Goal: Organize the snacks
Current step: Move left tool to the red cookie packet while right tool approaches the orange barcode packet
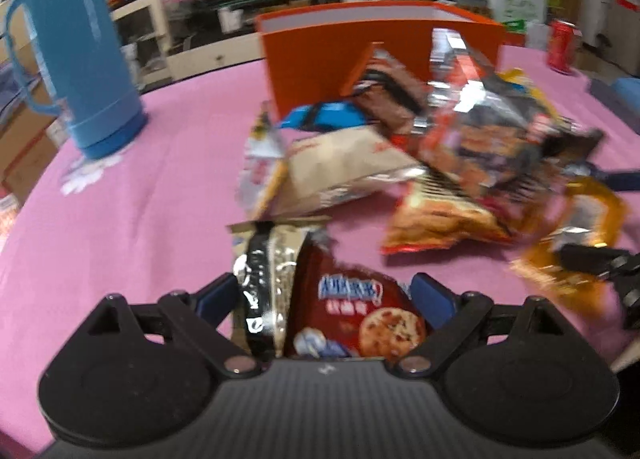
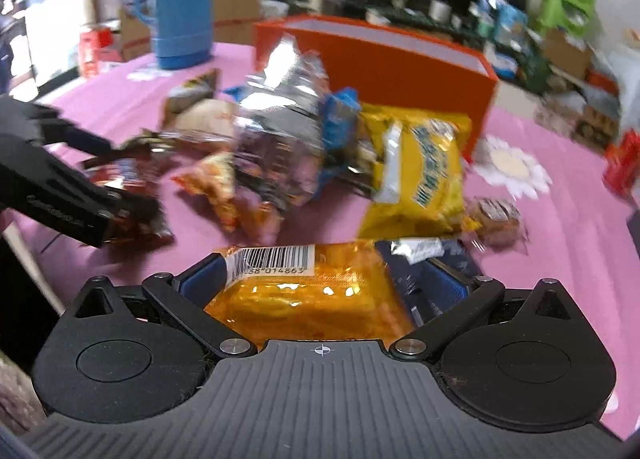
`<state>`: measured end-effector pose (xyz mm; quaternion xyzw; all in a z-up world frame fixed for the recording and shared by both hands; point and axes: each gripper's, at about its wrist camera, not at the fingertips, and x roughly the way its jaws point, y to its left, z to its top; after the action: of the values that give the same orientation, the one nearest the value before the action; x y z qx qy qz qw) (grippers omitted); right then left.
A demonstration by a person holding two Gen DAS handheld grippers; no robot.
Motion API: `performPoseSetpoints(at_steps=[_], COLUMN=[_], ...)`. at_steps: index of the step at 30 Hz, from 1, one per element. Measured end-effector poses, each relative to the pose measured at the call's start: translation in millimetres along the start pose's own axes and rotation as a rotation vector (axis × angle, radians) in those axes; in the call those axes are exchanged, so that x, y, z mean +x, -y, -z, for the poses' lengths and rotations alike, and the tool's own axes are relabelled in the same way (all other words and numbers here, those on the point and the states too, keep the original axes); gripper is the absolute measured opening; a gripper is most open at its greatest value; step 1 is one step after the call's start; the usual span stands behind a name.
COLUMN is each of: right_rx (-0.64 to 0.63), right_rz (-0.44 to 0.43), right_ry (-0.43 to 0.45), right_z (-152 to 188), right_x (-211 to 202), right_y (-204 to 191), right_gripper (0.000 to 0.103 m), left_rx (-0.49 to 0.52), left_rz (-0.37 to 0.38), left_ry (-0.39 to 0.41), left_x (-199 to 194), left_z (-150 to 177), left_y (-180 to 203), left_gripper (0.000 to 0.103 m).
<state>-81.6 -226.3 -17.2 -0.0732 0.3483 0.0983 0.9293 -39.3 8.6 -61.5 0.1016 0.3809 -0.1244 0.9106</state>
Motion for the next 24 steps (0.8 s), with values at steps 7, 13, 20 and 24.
performPoseSetpoints(at_steps=[7,13,20,24], right_rx=[0.216,0.250,0.242,0.309], right_rz=[0.122,0.145,0.035,0.011], right_ry=[-0.039,0.063,0.082,0.078], right_z=[4.8,3.6,-0.7,1.7], right_x=[2.2,-21.2,-20.8,-23.5], right_y=[52.1,63.4,59.5,65.4], right_gripper=[0.094,0.094,0.094,0.094], left_rx=[-0.129,-0.186,-0.214,-0.383], left_rz=[-0.104,-0.046,-0.043,0.059], left_ry=[-0.056,0.052,-0.016,-0.093], left_x=[22.8,-16.6,-33.9,-27.4], left_z=[-12.8,-13.3,29.8,33.1], left_y=[-37.4,-48.9,-39.6,-52.2], left_gripper=[0.092,0.092,0.093,0.092])
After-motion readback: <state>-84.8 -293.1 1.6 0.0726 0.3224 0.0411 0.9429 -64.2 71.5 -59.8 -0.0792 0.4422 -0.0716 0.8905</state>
